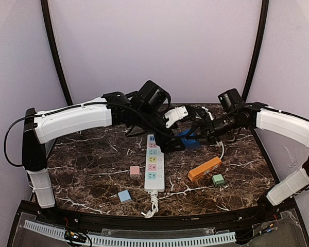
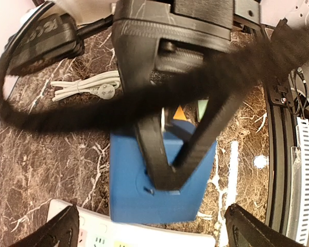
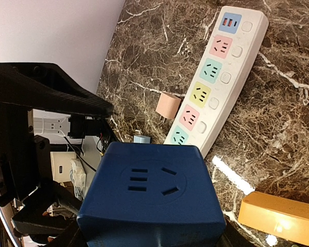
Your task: Insert the plug
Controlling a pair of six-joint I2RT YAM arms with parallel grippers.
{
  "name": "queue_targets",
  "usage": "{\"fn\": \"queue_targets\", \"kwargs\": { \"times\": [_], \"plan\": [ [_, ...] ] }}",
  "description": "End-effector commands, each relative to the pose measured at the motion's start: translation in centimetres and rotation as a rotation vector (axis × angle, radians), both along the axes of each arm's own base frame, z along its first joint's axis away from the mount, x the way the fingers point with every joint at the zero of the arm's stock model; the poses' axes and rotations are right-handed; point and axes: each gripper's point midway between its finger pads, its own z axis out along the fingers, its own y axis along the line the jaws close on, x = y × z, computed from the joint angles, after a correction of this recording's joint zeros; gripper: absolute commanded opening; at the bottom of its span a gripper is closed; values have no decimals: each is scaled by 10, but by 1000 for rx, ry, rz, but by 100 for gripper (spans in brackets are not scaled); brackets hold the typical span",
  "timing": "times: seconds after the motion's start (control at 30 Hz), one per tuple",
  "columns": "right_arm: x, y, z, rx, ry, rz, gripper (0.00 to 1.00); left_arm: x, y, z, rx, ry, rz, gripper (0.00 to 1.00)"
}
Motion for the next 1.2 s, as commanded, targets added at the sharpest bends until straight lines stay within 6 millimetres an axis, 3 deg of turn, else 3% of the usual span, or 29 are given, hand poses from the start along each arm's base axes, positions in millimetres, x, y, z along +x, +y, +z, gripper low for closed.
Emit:
{"fn": "queue_targets", "kwargs": {
  "times": [0.0,0.17,0.6,0.7,0.9,1.17],
  "plan": [
    [15,1,39,72,-148,-31,0,2,14,51,-117,-98,62,99],
    [21,0,61,127,-205,-47,0,15,34,76,-194,-173,187,99],
    [18,4,128,345,-308,-19,0,18,72,141,-453,-229,177,99],
    [15,4,146,398,-332,-2,0,9,74,161,-556,-241,99,99],
    [8,6,176,548,-324,45,0,-4,74,181,-622,-290,-26,99],
    [6,9,204,684,-224,69,0,2,77,198,-660,-355,-77,99]
  ]
}}
